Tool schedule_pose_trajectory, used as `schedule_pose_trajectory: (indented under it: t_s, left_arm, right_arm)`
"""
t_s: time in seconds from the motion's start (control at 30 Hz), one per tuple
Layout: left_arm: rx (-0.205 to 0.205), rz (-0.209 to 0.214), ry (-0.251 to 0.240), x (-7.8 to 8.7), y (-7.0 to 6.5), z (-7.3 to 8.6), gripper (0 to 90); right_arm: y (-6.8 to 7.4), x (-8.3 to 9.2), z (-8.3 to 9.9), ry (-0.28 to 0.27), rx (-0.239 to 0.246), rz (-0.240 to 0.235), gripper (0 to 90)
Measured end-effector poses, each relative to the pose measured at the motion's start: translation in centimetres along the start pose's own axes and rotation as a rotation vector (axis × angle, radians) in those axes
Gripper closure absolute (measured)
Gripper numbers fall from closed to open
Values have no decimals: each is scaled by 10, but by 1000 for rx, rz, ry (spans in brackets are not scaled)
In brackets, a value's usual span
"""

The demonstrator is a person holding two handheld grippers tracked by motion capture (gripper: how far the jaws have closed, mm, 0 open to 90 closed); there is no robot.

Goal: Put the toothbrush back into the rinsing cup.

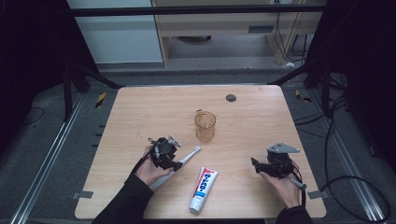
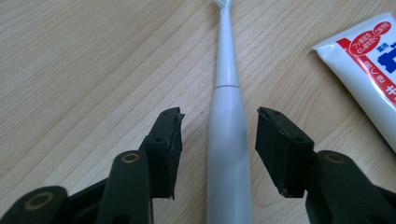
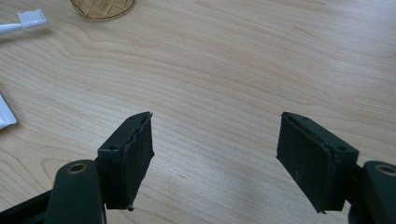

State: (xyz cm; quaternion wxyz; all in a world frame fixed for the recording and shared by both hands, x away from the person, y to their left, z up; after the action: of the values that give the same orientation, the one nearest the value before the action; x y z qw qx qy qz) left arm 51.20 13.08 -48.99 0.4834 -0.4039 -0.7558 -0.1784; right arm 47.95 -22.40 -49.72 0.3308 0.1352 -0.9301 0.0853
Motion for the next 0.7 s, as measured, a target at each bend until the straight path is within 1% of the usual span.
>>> schedule_pose_trajectory:
  t_s: [0.03,0.37,0.47,0.53,0.57,0.7]
  left_arm:
    - [0,7,9,-2,0,-1,521]
    - [2,29,54,-12,1,-1,583]
    - [3,35,56,-13,2,-1,599]
    - [6,39,59,-14,2,-1,615]
    - [6,42,64,-15,3,-1,622]
    - [13,46,64,-16,4,-1,638]
  right_arm:
    - [0,0,0,0,1,-1,271]
    - [0,-1,1,4,10,0,279]
    - [0,-2,1,5,12,-1,280]
    - [1,-1,1,9,4,-6,281]
    - [1,-2,1,8,15,-3,283]
    - [1,-2,1,12,12,-6,284]
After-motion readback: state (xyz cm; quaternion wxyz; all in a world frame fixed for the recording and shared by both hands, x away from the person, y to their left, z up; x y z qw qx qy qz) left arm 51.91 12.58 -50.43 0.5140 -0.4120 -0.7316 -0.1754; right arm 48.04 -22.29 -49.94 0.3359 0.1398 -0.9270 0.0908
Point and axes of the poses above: each handheld gripper's, and its own axes: x roughly backward along the jaws, z roughly out of its underside, y roughly to its left, the point moved 4 cm from there along -x, roughly forward along the jaws, and after that the axes turned 7 degrees about z, right-handed, at the moved point
